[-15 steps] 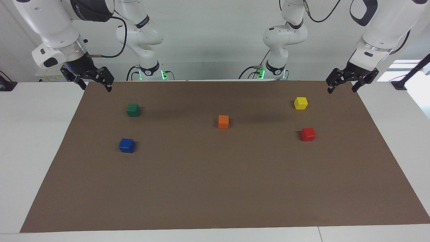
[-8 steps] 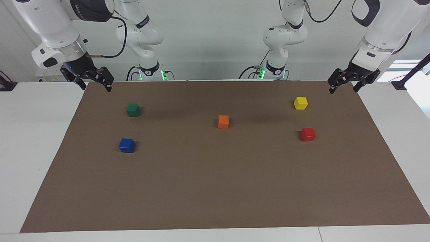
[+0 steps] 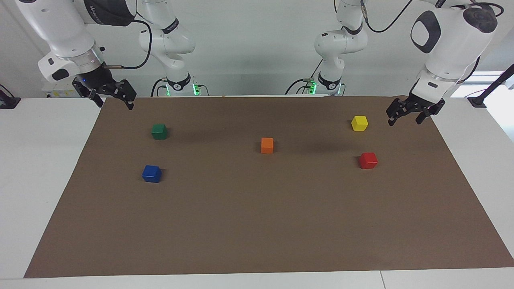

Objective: Transfer red block to right arm and stack on blue block
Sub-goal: 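Reach the left gripper to the red cube while the right gripper rises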

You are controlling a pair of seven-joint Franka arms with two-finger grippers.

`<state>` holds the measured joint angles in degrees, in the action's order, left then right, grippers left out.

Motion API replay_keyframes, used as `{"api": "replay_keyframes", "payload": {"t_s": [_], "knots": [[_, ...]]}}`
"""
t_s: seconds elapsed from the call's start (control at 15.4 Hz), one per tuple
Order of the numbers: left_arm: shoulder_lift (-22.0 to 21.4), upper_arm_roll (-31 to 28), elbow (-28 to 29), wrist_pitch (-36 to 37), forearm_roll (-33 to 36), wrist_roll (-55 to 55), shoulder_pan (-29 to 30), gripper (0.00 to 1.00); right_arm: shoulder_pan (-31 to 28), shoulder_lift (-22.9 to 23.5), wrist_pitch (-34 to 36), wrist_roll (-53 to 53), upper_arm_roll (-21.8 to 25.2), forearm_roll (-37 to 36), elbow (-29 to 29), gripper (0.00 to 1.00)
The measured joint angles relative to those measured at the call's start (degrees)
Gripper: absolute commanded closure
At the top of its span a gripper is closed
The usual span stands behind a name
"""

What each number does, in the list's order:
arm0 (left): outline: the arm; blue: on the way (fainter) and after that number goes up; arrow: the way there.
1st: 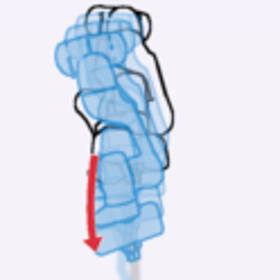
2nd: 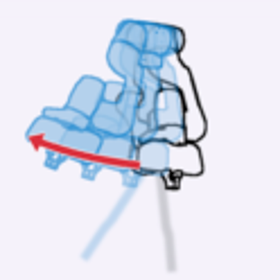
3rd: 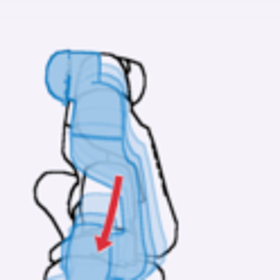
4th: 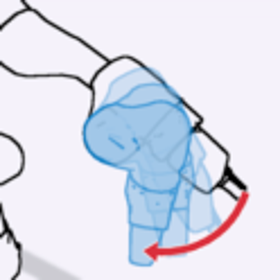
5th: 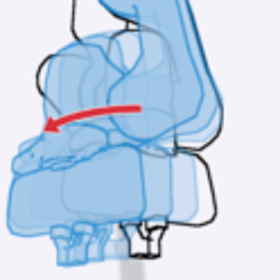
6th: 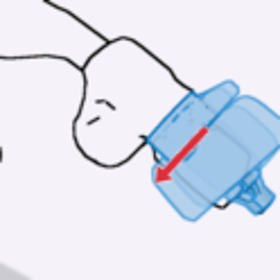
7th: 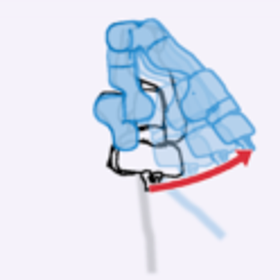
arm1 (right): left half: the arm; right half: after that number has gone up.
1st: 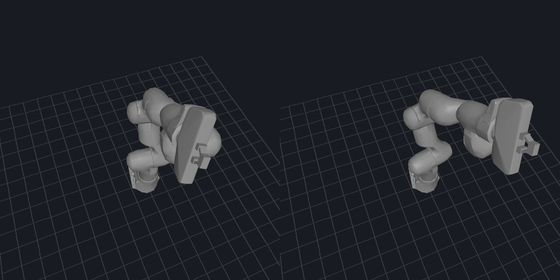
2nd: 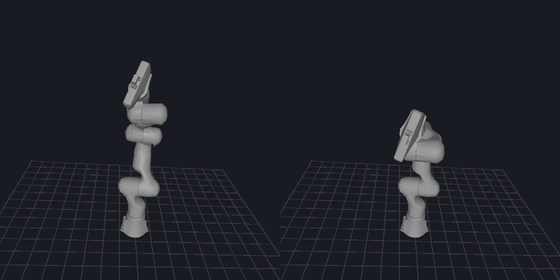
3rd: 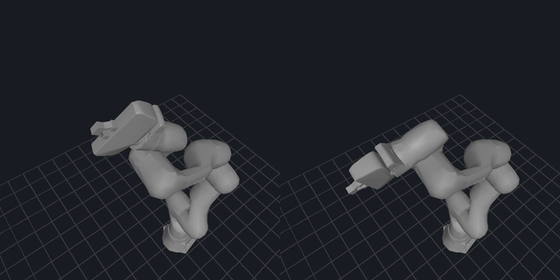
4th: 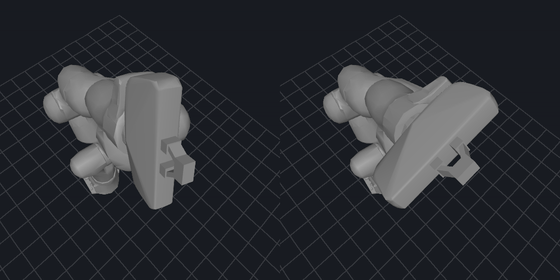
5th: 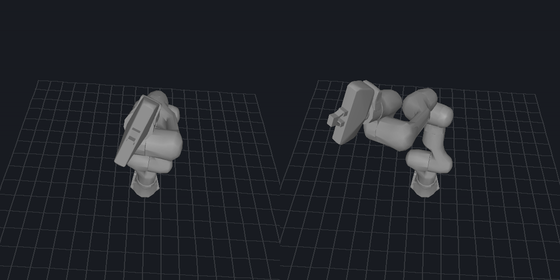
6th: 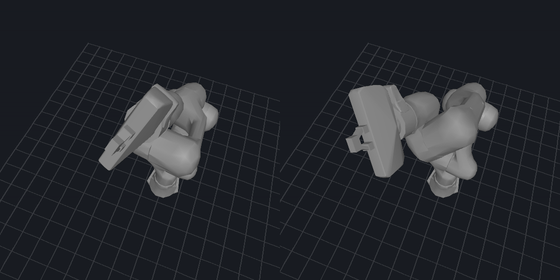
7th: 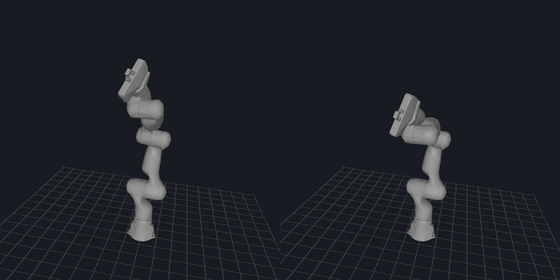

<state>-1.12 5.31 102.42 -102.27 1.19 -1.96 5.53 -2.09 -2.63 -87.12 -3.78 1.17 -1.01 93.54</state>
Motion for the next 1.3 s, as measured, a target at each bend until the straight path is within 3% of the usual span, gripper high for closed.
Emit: {"api": "replay_keyframes", "payload": {"t_s": [0.33, 0.78, 1.04, 1.3], "knots": [[1.01, 0.39, 10.67, -12.38, -0.02, 0.0, -0.31, 0.0, 0.19, -0.02, 0.0, 0.0, -0.15, 0.04, 0.0, 0.0], [4.48, 0.36, 21.02, -26.45, -0.02, 0.0, -0.35, 0.0, 0.17, -0.03, -2.13, 3.38, -0.2, 1.15, 1.69, 0.0], [5.43, 0.22, 23.03, -29.35, -0.02, 0.0, -0.32, 0.0, -0.02, -0.01, -7.54, 10.27, -0.12, 11.21, 5.56, 0.0], [6.03, 0.21, 24.18, -31.25, -0.02, 0.0, -0.31, 0.0, -0.08, 0.72, -12.06, 16.24, -0.28, 27.48, 9.21, 0.0]]}}
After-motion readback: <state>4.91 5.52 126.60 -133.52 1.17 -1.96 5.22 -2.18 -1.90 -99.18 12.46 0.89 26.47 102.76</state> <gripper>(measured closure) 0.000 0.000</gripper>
